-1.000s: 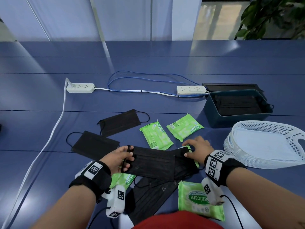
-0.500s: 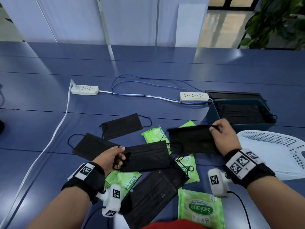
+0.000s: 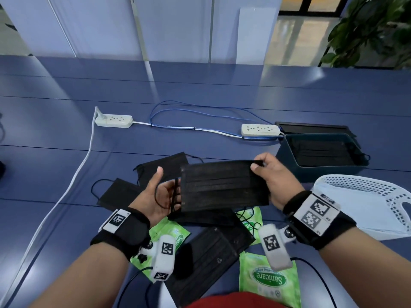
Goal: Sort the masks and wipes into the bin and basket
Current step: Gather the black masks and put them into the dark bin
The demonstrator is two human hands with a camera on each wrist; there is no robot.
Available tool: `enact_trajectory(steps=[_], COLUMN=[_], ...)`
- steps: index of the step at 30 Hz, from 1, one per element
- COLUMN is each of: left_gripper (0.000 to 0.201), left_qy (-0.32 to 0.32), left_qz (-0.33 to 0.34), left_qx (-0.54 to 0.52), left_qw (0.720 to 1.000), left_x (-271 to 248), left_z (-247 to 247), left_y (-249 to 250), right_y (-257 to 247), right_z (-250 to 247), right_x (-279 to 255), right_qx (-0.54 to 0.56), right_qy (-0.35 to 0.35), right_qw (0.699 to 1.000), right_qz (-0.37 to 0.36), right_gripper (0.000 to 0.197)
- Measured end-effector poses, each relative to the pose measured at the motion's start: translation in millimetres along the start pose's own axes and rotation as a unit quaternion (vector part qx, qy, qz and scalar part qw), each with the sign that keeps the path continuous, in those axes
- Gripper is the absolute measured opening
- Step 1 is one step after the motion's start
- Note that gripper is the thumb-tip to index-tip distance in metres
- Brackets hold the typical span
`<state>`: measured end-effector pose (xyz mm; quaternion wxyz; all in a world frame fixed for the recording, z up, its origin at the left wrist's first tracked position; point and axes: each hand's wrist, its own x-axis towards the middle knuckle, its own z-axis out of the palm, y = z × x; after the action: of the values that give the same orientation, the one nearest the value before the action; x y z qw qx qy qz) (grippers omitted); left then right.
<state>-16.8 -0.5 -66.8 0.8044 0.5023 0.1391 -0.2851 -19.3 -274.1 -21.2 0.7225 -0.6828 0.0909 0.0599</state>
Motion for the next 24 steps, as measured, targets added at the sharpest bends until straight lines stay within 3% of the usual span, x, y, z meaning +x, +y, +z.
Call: enact_trajectory(steps=[3, 6, 8, 11, 15, 18, 24], left_gripper=[0.075, 0.030, 0.015, 0.022, 0.031, 0.020, 0.021], left_qy=[-0.010, 0.010, 0.037, 0.066, 0.086, 0.066, 0.085], left_qz=[0.028, 0.046, 0.041, 0.043, 0.074, 0.083, 0.043], left_qx=[0.013, 0.043, 0.090, 0.107, 0.023, 0.041, 0.099], left_qw=[0.999, 0.998, 0.994, 0.991, 0.993, 0.993, 0.991], left_x=[-3, -6, -8, -12, -18, -19, -20], left_z=[2, 7, 6, 5, 7, 6, 1], left_y=[-2, 1, 2, 3, 20, 31, 25], right_y=[24, 39, 43, 43, 50, 63, 75], right_z=[6, 7, 5, -1, -17, -29, -24], right_x=[2, 2, 2, 4, 4, 1, -4], right_qx=[-0.040, -0.090, -0.096, -0.136, -0.173, -0.334, -0.546], right_qy=[-0.001, 0.011, 0.032, 0.060, 0.060, 0.000, -0.146], right_qw=[0.997, 0.992, 0.991, 0.986, 0.979, 0.935, 0.813], right_qz=[0.066, 0.085, 0.084, 0.071, 0.093, 0.120, 0.139], right_gripper=[0.021, 0.020, 0.019, 0.017, 0.020, 0.011, 0.021])
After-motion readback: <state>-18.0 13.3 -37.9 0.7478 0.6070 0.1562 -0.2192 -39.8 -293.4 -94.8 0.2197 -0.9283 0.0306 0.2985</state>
